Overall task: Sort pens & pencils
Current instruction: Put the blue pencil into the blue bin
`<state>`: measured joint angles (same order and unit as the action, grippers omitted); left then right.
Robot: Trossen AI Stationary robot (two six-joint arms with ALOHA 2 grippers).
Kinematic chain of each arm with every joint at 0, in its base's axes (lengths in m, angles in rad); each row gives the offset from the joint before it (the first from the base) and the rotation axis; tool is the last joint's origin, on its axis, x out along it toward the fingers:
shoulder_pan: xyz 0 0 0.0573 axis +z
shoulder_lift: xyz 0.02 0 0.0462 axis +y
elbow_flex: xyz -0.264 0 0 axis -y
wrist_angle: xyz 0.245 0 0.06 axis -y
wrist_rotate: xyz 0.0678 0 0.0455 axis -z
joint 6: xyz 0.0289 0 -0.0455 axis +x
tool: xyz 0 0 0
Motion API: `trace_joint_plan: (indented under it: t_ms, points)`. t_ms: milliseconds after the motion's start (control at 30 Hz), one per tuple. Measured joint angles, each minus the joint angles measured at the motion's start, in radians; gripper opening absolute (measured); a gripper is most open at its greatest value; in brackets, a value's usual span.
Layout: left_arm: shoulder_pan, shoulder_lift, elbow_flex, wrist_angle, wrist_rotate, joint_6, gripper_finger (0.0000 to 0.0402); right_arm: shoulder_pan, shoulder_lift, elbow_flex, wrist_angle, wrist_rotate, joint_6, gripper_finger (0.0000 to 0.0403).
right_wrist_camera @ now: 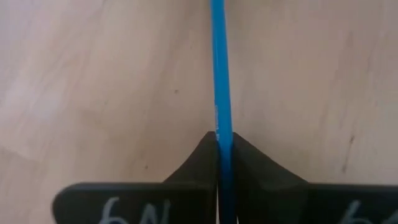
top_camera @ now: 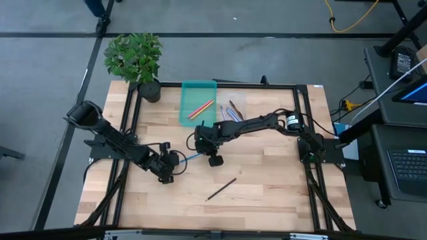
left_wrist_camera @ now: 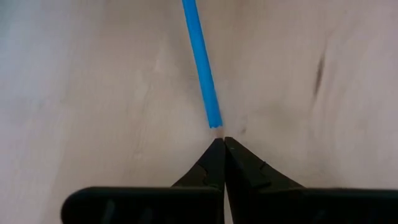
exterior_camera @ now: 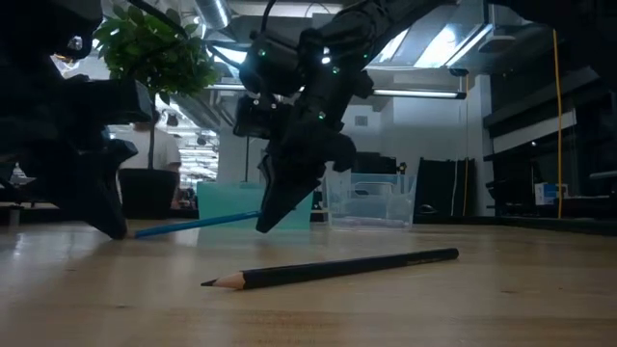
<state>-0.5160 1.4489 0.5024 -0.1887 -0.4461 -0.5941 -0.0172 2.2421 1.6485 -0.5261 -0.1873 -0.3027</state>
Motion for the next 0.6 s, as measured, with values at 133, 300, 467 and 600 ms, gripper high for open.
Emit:
trace_joint_plan:
  t_ms: [133,300,467,600]
  points:
    - [-0.031,-0.055,-0.001,-0.009,-0.006,0.004,0.0,-0.007,0.0,0.0,0.0,0.017,-0.014,0.0022]
    - [-0.099,-0.164,0.001,-0.014,-0.078,0.028,0.0,-0.013,-0.017,-0.001,-0.017,0.03,-0.014,0.0022]
    - [-0.188,-0.228,0.001,-0.067,-0.192,0.005,0.0,-0.013,-0.078,-0.002,-0.053,0.099,0.021,0.0022]
    - [-0.239,-0.231,0.001,-0.083,-0.266,-0.006,0.0,-0.013,-0.137,-0.001,-0.081,0.156,0.063,0.0022]
